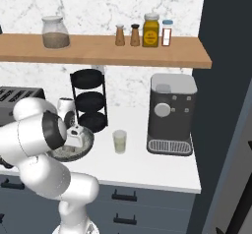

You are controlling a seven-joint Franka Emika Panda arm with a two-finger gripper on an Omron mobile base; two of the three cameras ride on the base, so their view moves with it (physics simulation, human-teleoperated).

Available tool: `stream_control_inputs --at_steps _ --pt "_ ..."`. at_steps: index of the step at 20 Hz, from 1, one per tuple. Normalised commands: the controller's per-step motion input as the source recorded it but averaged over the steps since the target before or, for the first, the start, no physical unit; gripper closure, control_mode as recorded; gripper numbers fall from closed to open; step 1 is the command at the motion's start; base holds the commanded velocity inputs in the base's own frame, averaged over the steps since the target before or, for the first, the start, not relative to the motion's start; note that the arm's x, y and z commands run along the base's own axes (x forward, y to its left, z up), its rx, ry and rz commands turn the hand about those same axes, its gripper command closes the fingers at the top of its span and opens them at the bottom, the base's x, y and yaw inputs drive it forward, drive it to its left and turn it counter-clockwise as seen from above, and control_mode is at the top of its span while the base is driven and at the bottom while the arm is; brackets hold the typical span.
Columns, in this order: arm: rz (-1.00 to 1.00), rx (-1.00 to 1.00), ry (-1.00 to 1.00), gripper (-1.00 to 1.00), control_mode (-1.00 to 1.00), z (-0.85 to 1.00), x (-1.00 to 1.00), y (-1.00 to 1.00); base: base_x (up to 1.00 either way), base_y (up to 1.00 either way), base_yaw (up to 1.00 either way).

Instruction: Grab a lemon wedge from the fridge and one ice cube from the ice bowl, and put them in the glass of lemonade.

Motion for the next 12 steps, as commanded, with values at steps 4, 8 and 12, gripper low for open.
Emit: stream_control_inputs --at_steps 4,8,12 --pt "0.00 0.00 0.02 1.00 -1.00 0.00 0.00 0.00 0.00 0.00 0.00" --pt "0.00 0.00 0.00 1.00 -1.00 0.00 0.00 0.00 0.00 0.00 0.00" --pt "0.00 0.00 -0.02 1.00 -1.00 0.12 -0.01 0.00 0.00 0.00 0.00"
